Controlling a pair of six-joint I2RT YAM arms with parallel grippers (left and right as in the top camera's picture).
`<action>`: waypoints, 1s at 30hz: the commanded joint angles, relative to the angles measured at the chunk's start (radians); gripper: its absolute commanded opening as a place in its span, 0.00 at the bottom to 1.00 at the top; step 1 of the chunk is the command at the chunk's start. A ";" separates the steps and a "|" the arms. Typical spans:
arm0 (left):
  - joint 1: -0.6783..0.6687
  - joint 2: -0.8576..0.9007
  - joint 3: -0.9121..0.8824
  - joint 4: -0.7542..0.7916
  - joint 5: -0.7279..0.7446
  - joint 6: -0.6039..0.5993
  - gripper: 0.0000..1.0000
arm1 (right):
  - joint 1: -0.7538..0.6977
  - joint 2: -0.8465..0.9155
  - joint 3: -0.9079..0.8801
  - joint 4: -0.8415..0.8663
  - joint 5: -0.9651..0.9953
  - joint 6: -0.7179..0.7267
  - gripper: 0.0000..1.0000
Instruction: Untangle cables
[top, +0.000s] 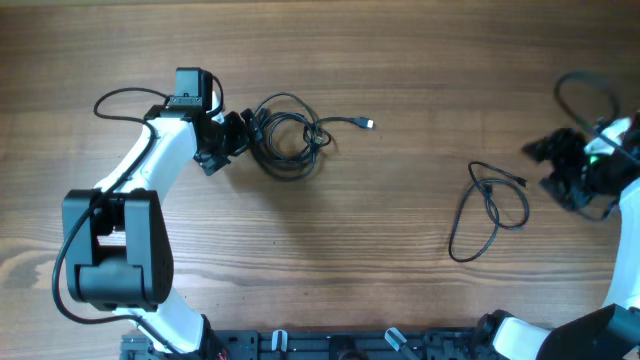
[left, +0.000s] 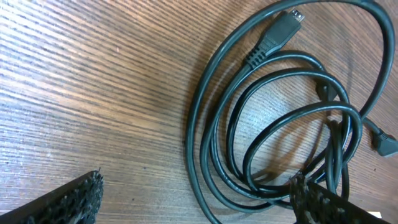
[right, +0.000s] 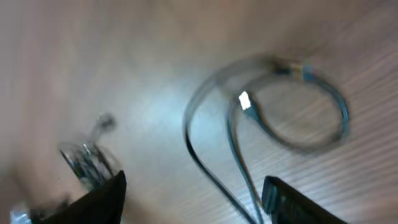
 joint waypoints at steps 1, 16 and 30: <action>-0.003 -0.010 0.014 0.002 -0.009 -0.006 1.00 | 0.006 0.007 -0.023 -0.105 0.031 -0.184 0.81; -0.003 -0.010 0.014 0.001 -0.009 -0.006 1.00 | 0.006 0.007 -0.430 0.157 -0.040 -0.073 0.04; -0.003 -0.010 0.014 0.002 -0.009 -0.006 1.00 | 0.006 0.006 0.184 0.583 -0.013 -0.036 0.04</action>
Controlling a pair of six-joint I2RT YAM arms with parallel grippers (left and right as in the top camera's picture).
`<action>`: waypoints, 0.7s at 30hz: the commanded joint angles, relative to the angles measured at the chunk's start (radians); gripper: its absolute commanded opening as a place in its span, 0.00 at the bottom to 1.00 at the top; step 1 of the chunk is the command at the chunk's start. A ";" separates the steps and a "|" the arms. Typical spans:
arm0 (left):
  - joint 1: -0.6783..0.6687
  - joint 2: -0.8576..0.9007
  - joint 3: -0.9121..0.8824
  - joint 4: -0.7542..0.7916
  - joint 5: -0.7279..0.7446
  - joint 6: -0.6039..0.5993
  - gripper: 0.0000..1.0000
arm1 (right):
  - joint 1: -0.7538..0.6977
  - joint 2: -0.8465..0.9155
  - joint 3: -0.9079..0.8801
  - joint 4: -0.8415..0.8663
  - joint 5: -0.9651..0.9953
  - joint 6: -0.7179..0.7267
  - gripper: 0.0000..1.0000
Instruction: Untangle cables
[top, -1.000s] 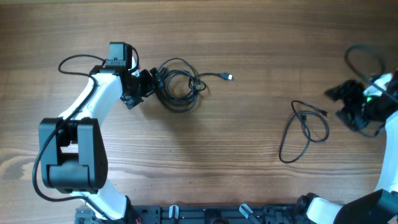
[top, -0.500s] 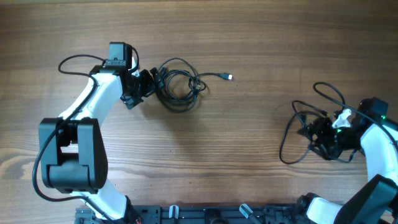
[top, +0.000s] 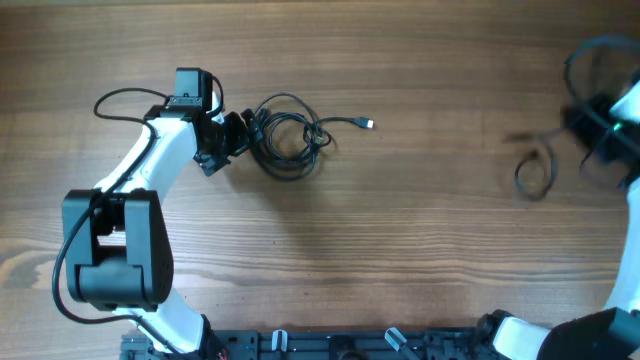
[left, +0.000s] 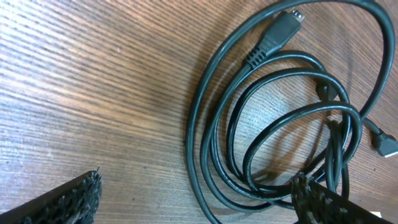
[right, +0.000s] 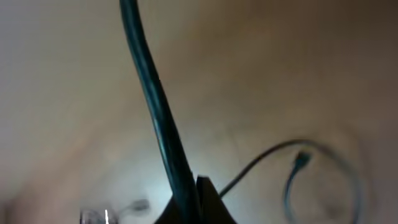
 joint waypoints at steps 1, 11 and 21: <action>-0.003 -0.010 0.014 0.001 -0.009 -0.006 1.00 | 0.003 -0.002 0.054 0.209 0.024 -0.029 0.04; -0.003 -0.010 0.014 0.001 -0.009 -0.006 1.00 | 0.003 0.267 0.052 0.225 0.193 -0.029 0.07; -0.003 -0.010 0.014 0.002 -0.009 -0.006 1.00 | 0.003 0.304 0.052 0.203 0.187 -0.029 1.00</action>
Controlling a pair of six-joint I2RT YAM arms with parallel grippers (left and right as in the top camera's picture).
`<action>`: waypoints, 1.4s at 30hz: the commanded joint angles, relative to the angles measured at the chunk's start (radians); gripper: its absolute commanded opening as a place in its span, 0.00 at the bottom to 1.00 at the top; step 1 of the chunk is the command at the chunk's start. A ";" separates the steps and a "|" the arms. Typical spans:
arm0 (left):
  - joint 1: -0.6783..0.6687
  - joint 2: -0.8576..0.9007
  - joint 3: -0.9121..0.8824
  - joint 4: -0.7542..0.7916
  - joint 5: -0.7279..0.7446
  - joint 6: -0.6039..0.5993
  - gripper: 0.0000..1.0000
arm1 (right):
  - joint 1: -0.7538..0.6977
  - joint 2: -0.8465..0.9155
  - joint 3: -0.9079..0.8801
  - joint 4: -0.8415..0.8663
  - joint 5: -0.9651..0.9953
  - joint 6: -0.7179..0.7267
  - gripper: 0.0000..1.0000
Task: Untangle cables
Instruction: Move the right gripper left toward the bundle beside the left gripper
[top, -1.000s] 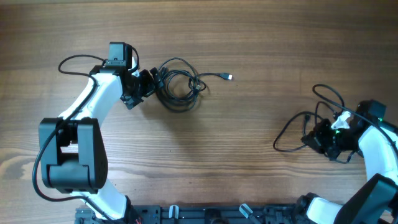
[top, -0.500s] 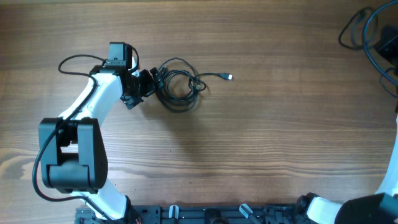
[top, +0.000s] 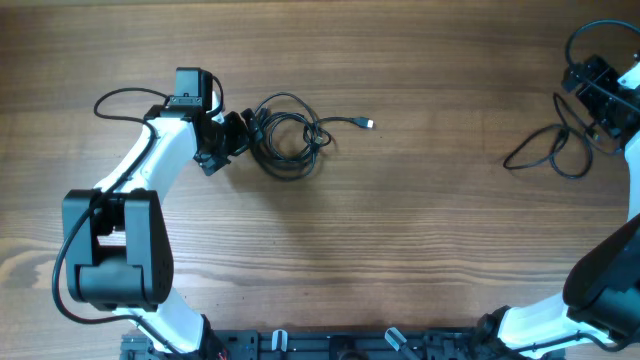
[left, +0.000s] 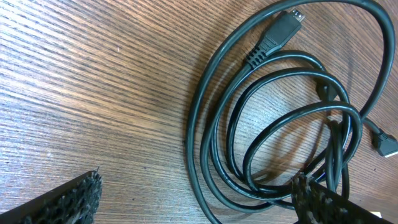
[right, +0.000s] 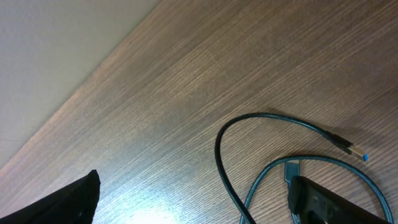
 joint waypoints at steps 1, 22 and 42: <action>-0.003 -0.010 0.014 0.004 -0.009 -0.006 1.00 | 0.004 -0.014 0.005 -0.007 -0.019 -0.005 1.00; -0.003 -0.010 0.014 0.007 -0.009 -0.005 1.00 | 0.392 -0.010 -0.147 -0.323 -0.197 -0.005 1.00; -0.003 -0.010 0.014 0.015 -0.009 0.006 0.06 | 0.651 -0.010 -0.161 -0.302 -0.136 0.050 1.00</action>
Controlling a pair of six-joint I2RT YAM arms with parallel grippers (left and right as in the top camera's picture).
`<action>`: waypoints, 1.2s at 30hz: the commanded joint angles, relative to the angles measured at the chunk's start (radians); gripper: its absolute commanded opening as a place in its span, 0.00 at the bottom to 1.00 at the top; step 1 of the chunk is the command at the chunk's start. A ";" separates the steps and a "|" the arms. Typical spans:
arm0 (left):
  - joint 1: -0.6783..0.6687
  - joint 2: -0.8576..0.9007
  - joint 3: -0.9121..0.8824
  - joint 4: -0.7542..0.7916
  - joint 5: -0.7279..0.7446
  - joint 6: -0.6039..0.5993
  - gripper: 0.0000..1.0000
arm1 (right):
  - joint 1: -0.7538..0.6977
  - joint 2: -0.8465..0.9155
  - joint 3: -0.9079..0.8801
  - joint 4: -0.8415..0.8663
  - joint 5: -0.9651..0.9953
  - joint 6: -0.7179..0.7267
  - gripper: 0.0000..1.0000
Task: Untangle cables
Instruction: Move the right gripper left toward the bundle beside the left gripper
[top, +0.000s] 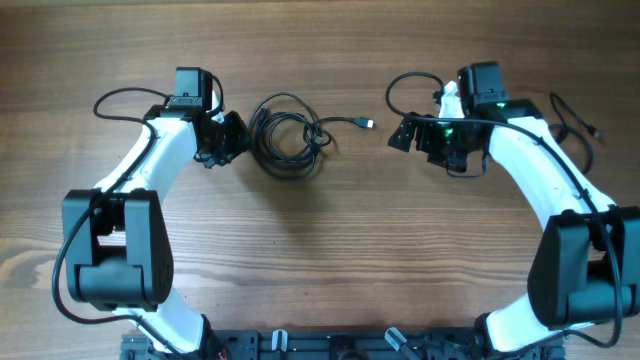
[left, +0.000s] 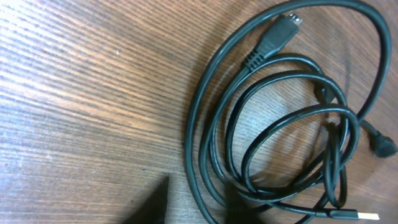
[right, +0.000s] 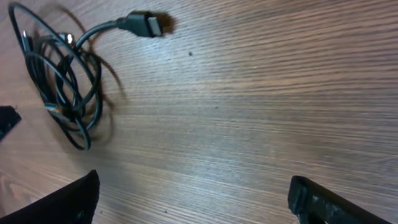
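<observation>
A black cable coil (top: 288, 142) lies left of centre, its plug end (top: 367, 124) trailing right. My left gripper (top: 230, 137) sits at the coil's left edge. In the left wrist view the coil (left: 280, 124) fills the frame, and the blurred fingers (left: 155, 202) stand close on either side of its outer strands. My right gripper (top: 405, 134) hovers open just right of the plug. The right wrist view shows the coil (right: 62, 87) and plug (right: 146, 23) ahead of wide-apart fingers (right: 336, 199). A second thin cable (top: 575, 110) lies at the far right.
The wooden table (top: 320, 250) carries only the two cables. My right arm's own wiring loops above its wrist (top: 410, 85), and the left arm's wiring loops at the far left (top: 115, 100).
My right gripper has moved from the far right edge to the middle, beside the coil's plug, leaving the second cable behind. The left fingers, wide apart before, now stand close around the coil's outer strands.
The second cable first lay right of centre, with my right gripper beside it. It then showed blurred and bunched nearer the right edge, and later lay at the far right by the open gripper. The left gripper stayed open at the coil until now.
</observation>
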 joint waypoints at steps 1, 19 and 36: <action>-0.003 -0.010 0.014 0.007 -0.009 0.006 0.04 | 0.043 -0.010 -0.003 0.006 0.014 0.013 1.00; -0.074 -0.010 0.014 0.034 -0.014 0.003 0.20 | 0.453 0.068 -0.003 0.465 0.348 0.328 0.79; -0.074 -0.010 0.014 0.049 -0.014 0.003 0.23 | 0.378 0.105 -0.002 0.360 0.280 0.323 0.04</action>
